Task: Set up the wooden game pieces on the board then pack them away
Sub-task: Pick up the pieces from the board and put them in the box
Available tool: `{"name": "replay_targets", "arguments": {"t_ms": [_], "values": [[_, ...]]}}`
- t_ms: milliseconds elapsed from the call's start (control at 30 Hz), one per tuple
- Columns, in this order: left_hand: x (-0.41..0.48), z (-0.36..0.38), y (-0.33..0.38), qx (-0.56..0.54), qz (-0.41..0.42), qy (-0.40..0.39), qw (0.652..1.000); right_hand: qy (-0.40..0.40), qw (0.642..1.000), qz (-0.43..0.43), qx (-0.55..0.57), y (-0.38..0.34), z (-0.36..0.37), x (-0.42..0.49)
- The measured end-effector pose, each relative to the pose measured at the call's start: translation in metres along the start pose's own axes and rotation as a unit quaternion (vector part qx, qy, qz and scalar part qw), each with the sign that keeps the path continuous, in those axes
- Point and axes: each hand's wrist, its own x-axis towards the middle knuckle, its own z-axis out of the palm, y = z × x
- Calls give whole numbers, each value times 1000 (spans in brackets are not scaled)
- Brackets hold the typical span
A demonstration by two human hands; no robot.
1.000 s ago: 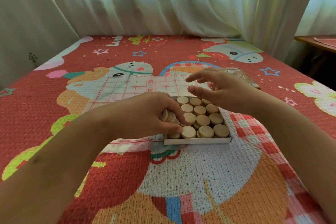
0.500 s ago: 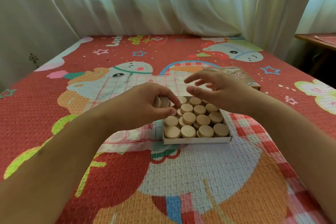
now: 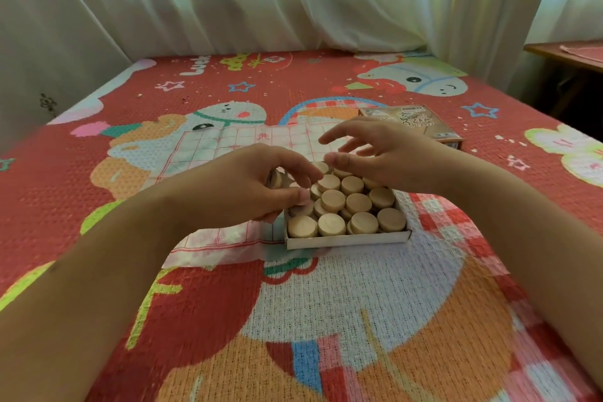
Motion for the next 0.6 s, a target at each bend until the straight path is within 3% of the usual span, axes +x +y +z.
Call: {"name": "replay_targets", "arguments": {"t_ms": [200, 333, 467, 600], "values": [[2, -4, -4, 2, 38, 98, 994, 40, 999, -24, -4, -8, 5, -1], [4, -3, -3, -137, 3, 154, 979, 138, 987, -81, -1, -20, 18, 1], [10, 1, 0, -378, -8, 167, 911, 234, 961, -138, 59, -29, 23, 2], [14, 8, 5, -530, 11, 98, 843, 213, 957, -194, 37, -31, 27, 4]]}}
